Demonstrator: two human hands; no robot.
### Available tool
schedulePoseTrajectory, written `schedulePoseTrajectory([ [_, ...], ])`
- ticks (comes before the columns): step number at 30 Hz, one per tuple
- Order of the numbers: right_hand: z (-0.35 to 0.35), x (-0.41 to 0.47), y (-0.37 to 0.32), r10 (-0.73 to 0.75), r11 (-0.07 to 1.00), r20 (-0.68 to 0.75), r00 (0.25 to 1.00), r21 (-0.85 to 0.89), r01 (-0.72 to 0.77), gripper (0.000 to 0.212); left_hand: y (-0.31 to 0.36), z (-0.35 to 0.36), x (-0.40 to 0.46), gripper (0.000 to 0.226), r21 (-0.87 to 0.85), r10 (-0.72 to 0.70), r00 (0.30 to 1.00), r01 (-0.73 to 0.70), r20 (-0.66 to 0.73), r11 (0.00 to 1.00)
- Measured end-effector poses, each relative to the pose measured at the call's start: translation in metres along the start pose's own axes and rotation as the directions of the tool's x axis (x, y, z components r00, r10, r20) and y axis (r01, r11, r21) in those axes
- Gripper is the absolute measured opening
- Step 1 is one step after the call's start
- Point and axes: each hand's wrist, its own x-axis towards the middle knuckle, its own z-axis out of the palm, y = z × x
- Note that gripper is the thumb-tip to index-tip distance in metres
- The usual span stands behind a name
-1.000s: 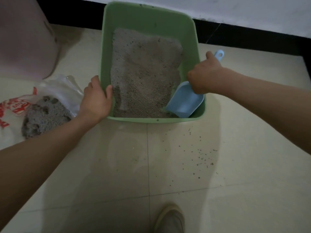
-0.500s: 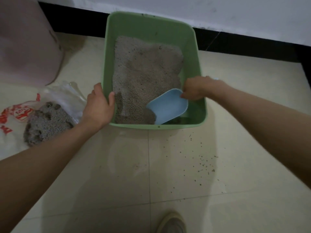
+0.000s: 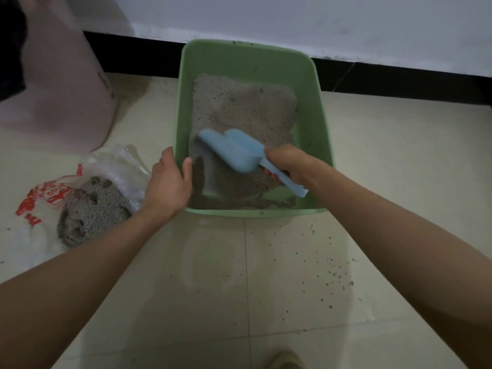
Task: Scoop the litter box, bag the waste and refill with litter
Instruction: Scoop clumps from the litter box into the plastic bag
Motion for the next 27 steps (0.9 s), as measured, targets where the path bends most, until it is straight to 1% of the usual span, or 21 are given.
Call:
schedulePoseTrajectory([
  [1, -0.005, 0.000, -0.003, -0.015, 1.000, -0.062, 0.998, -0.013, 0.014, 0.033, 0.000, 0.000, 0.000, 0.046, 0.003, 0.008, 1.000, -0.008, 0.004, 1.000],
  [3, -0.018, -0.003, -0.008, -0.072, 0.988, -0.119, 0.990, -0.146, 0.055, 0.034, -0.001, -0.001, 0.000, 0.046, 0.003, 0.013, 1.000, -0.013, 0.015, 1.000],
  [4, -0.025, -0.007, -0.009, -0.095, 0.969, -0.105, 0.990, -0.237, 0.068, 0.033, -0.001, -0.001, 0.000, 0.046, 0.003, 0.014, 1.000, -0.014, 0.017, 1.000],
  [6, -0.039, -0.016, -0.007, -0.122, 0.913, -0.065, 0.990, -0.398, 0.086, 0.041, 0.000, -0.002, 0.000, 0.045, 0.008, 0.019, 1.000, -0.019, 0.021, 1.000],
  [8, -0.051, -0.028, -0.002, -0.133, 0.860, -0.049, 0.990, -0.502, 0.091, 0.045, 0.000, -0.002, 0.000, 0.045, 0.009, 0.023, 0.999, -0.023, 0.025, 1.000],
  [12, -0.068, -0.046, 0.006, -0.063, 0.788, -0.051, 0.997, -0.616, 0.018, 0.047, 0.000, -0.003, -0.001, 0.045, 0.001, 0.027, 0.999, -0.027, 0.038, 1.000],
  [16, -0.066, -0.053, 0.013, 0.005, 0.755, -0.070, 0.998, -0.654, -0.050, 0.047, 0.002, -0.005, -0.002, 0.044, 0.013, 0.030, 0.998, -0.030, 0.047, 0.999],
  [18, -0.061, -0.050, 0.015, 0.032, 0.798, -0.092, 0.995, -0.597, -0.081, 0.041, 0.002, -0.006, -0.002, 0.044, 0.024, 0.031, 0.999, -0.032, 0.045, 0.999],
  [19, -0.059, -0.047, 0.016, 0.072, 0.843, -0.096, 0.993, -0.526, -0.112, 0.037, 0.002, -0.006, -0.002, 0.044, 0.033, 0.037, 0.998, -0.038, 0.042, 0.999],
  [21, -0.053, -0.041, 0.019, 0.184, 0.935, -0.092, 0.979, -0.290, -0.203, 0.029, 0.002, -0.006, -0.001, 0.044, 0.064, 0.066, 0.997, -0.068, 0.029, 0.996],
  [22, -0.050, -0.038, 0.021, 0.212, 0.962, -0.086, 0.974, -0.155, -0.223, 0.029, 0.002, -0.007, -0.001, 0.046, 0.085, 0.081, 0.996, -0.083, 0.026, 0.993],
  [24, -0.044, -0.030, 0.025, 0.203, 0.978, -0.086, 0.975, 0.065, -0.197, 0.032, 0.003, -0.008, -0.001, 0.053, 0.120, 0.099, 0.995, -0.102, 0.030, 0.987],
  [25, -0.041, -0.027, 0.025, 0.190, 0.975, -0.089, 0.978, 0.131, -0.178, 0.031, 0.004, -0.009, -0.001, 0.056, 0.133, 0.110, 0.994, -0.113, 0.029, 0.985],
  [27, -0.037, -0.020, 0.024, 0.168, 0.969, -0.105, 0.980, 0.201, -0.145, 0.022, 0.005, -0.009, 0.001, 0.059, 0.162, 0.139, 0.990, -0.139, 0.015, 0.977],
])
